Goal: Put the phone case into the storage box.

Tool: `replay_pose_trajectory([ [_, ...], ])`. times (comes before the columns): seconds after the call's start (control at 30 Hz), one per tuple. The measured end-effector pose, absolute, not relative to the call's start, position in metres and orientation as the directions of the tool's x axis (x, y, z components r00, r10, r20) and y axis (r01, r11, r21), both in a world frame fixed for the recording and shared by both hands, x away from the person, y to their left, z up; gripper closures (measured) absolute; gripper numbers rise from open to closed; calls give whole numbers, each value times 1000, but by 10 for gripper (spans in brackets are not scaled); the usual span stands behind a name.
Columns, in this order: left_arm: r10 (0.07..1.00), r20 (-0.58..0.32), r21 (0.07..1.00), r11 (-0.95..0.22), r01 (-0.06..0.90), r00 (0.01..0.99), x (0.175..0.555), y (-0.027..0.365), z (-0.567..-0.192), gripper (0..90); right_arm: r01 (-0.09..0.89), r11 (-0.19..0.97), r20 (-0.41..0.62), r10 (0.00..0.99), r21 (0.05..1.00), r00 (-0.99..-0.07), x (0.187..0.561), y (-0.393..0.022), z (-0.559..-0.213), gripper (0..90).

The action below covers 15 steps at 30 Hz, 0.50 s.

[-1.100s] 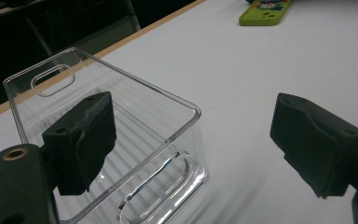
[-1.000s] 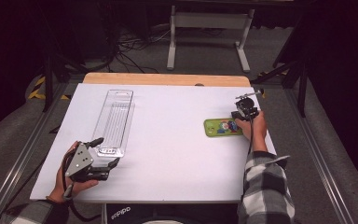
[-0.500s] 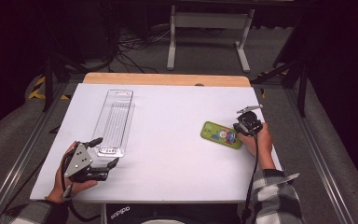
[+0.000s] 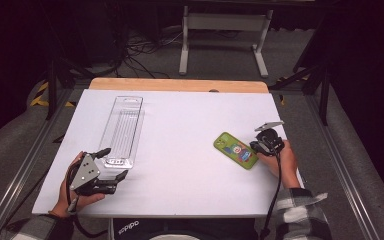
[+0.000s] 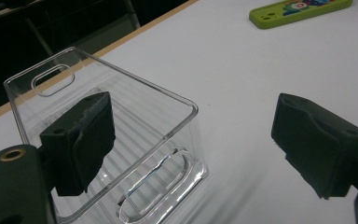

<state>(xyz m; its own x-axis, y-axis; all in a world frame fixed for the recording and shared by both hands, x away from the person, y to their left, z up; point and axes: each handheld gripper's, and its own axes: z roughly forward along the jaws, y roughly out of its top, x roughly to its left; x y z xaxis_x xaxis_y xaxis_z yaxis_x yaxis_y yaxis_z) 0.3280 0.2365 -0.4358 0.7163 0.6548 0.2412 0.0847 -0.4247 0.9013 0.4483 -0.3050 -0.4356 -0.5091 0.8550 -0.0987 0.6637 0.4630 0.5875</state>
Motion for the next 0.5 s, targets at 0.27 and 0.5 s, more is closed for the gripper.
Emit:
replay_pose_trajectory([
  [0.27,657,242,903,-422,83,714,328,237,-435,138,631,455,-115,856,628,-503,444,-304,-425,511],
  [0.5,661,252,901,-428,79,706,330,238,-434,137,555,429,-96,844,713,-528,443,-283,-402,186],
])
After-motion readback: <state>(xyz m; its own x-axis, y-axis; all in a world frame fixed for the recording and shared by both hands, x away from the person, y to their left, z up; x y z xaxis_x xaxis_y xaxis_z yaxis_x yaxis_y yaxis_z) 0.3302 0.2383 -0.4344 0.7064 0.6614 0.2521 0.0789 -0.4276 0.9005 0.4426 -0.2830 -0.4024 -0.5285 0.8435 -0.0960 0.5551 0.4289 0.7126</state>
